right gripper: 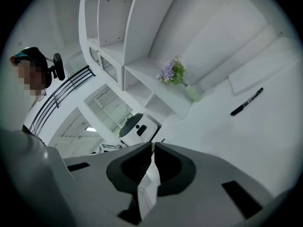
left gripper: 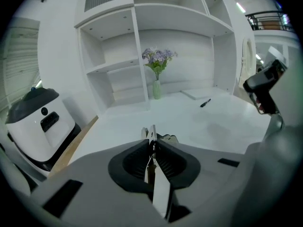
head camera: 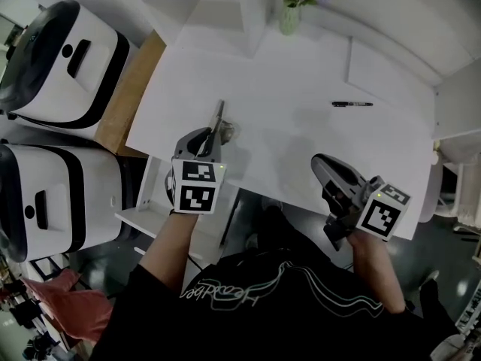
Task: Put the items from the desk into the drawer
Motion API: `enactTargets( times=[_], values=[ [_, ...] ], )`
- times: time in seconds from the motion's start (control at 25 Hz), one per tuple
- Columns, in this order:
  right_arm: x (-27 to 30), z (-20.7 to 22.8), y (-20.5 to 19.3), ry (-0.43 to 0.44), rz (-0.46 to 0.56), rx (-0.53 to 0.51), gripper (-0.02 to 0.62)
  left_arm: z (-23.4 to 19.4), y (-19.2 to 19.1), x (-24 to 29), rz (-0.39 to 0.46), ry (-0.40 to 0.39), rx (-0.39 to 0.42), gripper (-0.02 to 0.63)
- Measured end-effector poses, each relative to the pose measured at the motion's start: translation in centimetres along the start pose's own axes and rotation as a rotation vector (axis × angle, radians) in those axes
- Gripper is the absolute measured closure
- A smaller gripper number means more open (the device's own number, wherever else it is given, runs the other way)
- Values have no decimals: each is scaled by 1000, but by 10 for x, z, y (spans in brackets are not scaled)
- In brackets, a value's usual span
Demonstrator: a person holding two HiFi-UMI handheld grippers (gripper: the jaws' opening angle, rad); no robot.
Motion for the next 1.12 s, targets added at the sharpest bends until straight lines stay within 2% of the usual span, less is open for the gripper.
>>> enactTargets(
  times=[0.2, 0.52, 0.84, 1.12],
  values=[
    [7, -27, -20, 33, -12, -21, 545, 2, -10, -56, 41, -95, -91, 551],
    [27, -87, -67, 115, -55, -56, 545, 2, -56, -157, 116, -163, -209, 551],
    [47, -125, -119, 157, -118, -65, 545, 6, -113, -209, 110, -226, -214, 551],
    [55, -126, -141, 150, -154, -52, 545, 8, -156, -187, -3, -221, -149, 551]
  ],
)
Point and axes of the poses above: the fingertips, and each gripper's own axes: x forward along the fingers, z to its right, y out of its top, the point moved 3 cm from there along -x, backward along the fingers, and after that the axes turned 4 degrees about -z, right-handed, at the moved point
